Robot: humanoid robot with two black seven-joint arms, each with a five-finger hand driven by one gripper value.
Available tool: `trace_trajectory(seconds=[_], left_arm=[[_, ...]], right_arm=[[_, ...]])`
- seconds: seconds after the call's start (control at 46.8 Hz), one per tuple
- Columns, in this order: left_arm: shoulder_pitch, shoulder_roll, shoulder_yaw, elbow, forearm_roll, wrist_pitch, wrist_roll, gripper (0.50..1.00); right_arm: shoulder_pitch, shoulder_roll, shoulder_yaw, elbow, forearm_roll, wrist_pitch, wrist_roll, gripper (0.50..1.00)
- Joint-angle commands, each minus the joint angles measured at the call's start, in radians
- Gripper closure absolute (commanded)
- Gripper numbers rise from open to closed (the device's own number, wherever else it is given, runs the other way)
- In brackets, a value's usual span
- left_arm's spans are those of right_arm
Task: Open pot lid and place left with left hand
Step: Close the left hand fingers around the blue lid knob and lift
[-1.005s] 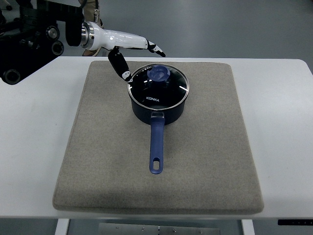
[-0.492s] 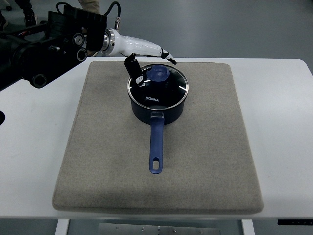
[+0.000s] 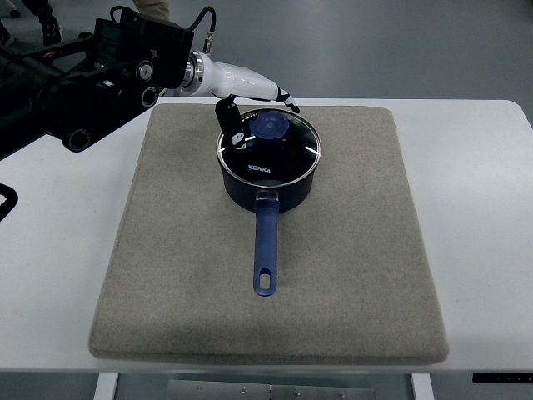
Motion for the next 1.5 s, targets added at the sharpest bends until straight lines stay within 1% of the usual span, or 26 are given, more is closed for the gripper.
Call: trace_trajectory(seconds=[0.0,0.043,0.192,0.257,0.342,0.406,0.492,0.534,0.62,0.77,0.812,0.855,0.876,0.898,0.941,1.005,1.048,1.09,1.154,1.475], left_arm=[[-0.005,-0.001,0.0,-0.001,-0.002,-0.002,0.0,0.611],[-0.008,-0.001,0.0,-0.001,-0.002,-0.002,0.0,0.636],[-0.008,-0.001,0.0,-0.006,-0.002,-0.006,0.0,0.647],[-0.008,-0.001,0.0,-0.007,-0.002,-0.008,0.0,0.681],[-0.008,-0.001,0.0,-0.012,-0.004,-0.009,0.0,0.688],[-0.008,-0.001,0.0,-0.012,-0.002,-0.011,-0.002,0.714],[-0.008,-0.001,0.0,-0.012,-0.002,-0.012,-0.002,0.729],[-0.008,-0.001,0.001,-0.012,-0.002,-0.014,0.0,0.759],[-0.008,0.001,0.001,-0.012,-0.002,-0.017,0.0,0.795],[-0.01,0.001,0.001,-0.012,-0.001,-0.019,0.0,0.804],[-0.01,0.001,0.001,-0.012,-0.001,-0.019,0.0,0.836],[-0.011,0.001,0.001,-0.012,-0.001,-0.019,0.0,0.84],[-0.011,0.001,0.003,-0.012,-0.001,-0.019,-0.002,0.853],[-0.011,0.001,0.001,-0.012,-0.001,-0.019,0.0,0.876],[-0.016,0.001,0.003,-0.012,-0.001,-0.019,0.0,0.902],[-0.021,0.001,0.001,-0.012,0.001,-0.019,0.0,0.922],[-0.024,0.001,0.001,-0.012,0.001,-0.019,0.0,0.958],[-0.027,0.001,0.001,-0.012,-0.001,-0.019,0.0,0.981],[-0.039,0.001,0.001,-0.012,-0.001,-0.019,0.0,1.0],[-0.083,0.024,0.0,-0.012,-0.012,-0.019,0.0,1.0]], right_arm=[[0.0,0.0,0.0,0.0,0.0,0.0,-0.001,0.583],[0.0,0.0,0.0,0.0,0.0,0.0,0.0,0.583],[0.0,0.0,0.0,0.0,0.0,0.0,0.0,0.583],[0.0,0.0,0.0,0.0,0.0,0.0,-0.001,0.583],[0.0,0.0,0.0,0.0,0.0,0.0,0.0,0.583],[0.0,0.0,0.0,0.0,0.0,0.0,-0.001,0.583],[0.0,0.0,0.0,0.0,0.0,0.0,0.0,0.583],[0.0,0.0,0.0,0.0,0.0,0.0,-0.001,0.583],[0.0,0.0,0.0,0.0,0.0,0.0,0.0,0.583],[0.0,0.0,0.0,0.0,0.0,0.0,0.0,0.583],[0.0,0.0,0.0,0.0,0.0,0.0,0.0,0.583],[0.0,0.0,0.0,0.0,0.0,0.0,0.0,0.583],[0.0,0.0,0.0,0.0,0.0,-0.001,0.0,0.583],[0.0,0.0,0.0,0.0,0.0,0.0,-0.001,0.583],[0.0,0.0,0.0,0.0,0.0,0.0,0.0,0.583],[0.0,0.0,0.0,0.0,0.0,0.0,-0.001,0.583],[0.0,0.0,0.0,0.0,0.0,-0.001,0.0,0.583],[0.0,0.0,0.0,0.0,0.0,0.0,0.0,0.583],[0.0,0.0,0.0,0.0,0.0,0.0,0.0,0.583],[0.0,0.0,0.0,0.0,0.0,0.0,-0.001,0.583]])
